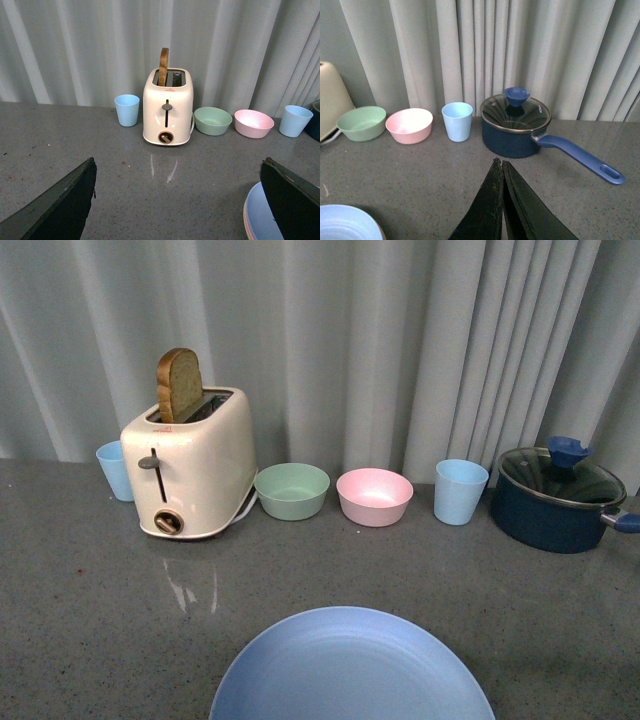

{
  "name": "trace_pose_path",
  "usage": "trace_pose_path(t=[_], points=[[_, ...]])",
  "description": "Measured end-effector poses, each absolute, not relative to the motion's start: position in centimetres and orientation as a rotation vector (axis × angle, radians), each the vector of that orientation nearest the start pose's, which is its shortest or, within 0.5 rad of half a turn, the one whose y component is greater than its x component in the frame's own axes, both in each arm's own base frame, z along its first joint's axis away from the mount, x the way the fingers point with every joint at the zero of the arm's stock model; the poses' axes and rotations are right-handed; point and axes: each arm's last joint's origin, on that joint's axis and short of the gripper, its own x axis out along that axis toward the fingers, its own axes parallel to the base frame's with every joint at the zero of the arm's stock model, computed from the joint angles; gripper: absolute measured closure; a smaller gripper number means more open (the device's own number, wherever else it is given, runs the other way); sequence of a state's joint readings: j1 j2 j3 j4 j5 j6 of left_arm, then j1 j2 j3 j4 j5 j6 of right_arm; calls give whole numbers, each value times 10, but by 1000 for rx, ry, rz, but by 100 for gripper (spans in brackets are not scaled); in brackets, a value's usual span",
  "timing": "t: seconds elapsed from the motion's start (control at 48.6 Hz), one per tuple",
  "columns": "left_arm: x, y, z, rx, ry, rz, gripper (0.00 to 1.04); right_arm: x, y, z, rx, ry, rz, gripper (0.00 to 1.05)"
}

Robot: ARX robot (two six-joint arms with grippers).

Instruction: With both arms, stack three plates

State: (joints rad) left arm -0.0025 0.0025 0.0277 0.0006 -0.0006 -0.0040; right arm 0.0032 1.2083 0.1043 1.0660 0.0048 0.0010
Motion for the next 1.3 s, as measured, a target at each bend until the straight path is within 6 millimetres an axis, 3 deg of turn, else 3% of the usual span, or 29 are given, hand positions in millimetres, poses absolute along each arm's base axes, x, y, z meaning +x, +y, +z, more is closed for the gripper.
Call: trace_pose_path(t=[0.699,1.296], points=[[96,0,173,-4,-26,-2,7,135,0,164,1,8,2,102],[96,0,173,-4,-26,-2,7,115,0,169,1,-9,2,102]])
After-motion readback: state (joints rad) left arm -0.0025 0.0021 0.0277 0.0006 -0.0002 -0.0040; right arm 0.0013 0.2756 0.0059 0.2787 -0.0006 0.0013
